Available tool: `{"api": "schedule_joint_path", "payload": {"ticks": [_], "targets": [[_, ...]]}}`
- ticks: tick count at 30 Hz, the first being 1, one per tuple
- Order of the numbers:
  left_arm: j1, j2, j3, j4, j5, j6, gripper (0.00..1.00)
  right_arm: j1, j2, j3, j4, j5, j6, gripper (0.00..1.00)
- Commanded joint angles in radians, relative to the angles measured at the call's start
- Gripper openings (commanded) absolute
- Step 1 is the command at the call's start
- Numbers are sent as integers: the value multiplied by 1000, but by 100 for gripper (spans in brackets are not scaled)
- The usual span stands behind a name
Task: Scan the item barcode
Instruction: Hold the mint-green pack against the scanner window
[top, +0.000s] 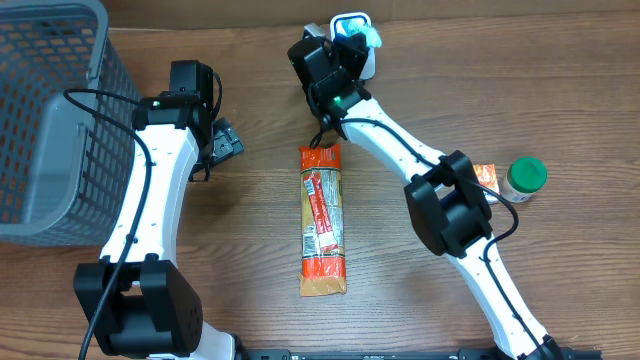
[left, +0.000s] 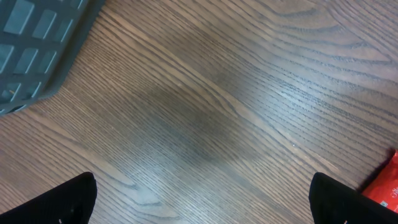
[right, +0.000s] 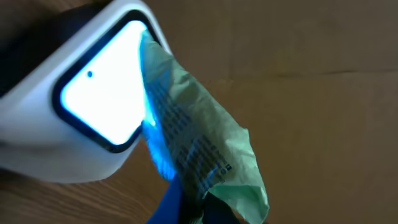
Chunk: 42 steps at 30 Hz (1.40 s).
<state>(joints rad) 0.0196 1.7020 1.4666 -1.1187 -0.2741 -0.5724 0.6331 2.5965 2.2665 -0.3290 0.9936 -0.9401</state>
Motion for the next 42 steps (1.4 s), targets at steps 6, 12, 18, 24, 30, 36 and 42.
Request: {"api": "schedule_joint_path", "payload": {"ticks": [6, 12, 18, 24, 30, 36, 42], "targets": [[-7, -19, 14, 1, -14, 11, 100, 4, 13, 10, -115, -95, 141, 4], [-7, -19, 14, 1, -14, 12, 100, 7, 13, 10, -154, -135, 153, 4], [-7, -19, 14, 1, -14, 11, 100, 9, 13, 10, -180, -144, 152, 4], [-7, -19, 14, 1, -14, 11, 100, 9, 13, 10, -227, -184, 182, 4], [-7, -19, 14, 1, -14, 11, 100, 4, 8, 18, -181, -103, 212, 4], [-7, -19, 14, 1, -14, 11, 100, -16, -77, 18, -166, -101, 295, 4], [-7, -19, 14, 1, -14, 11, 100, -20, -243, 18, -195, -103, 366, 4]]}}
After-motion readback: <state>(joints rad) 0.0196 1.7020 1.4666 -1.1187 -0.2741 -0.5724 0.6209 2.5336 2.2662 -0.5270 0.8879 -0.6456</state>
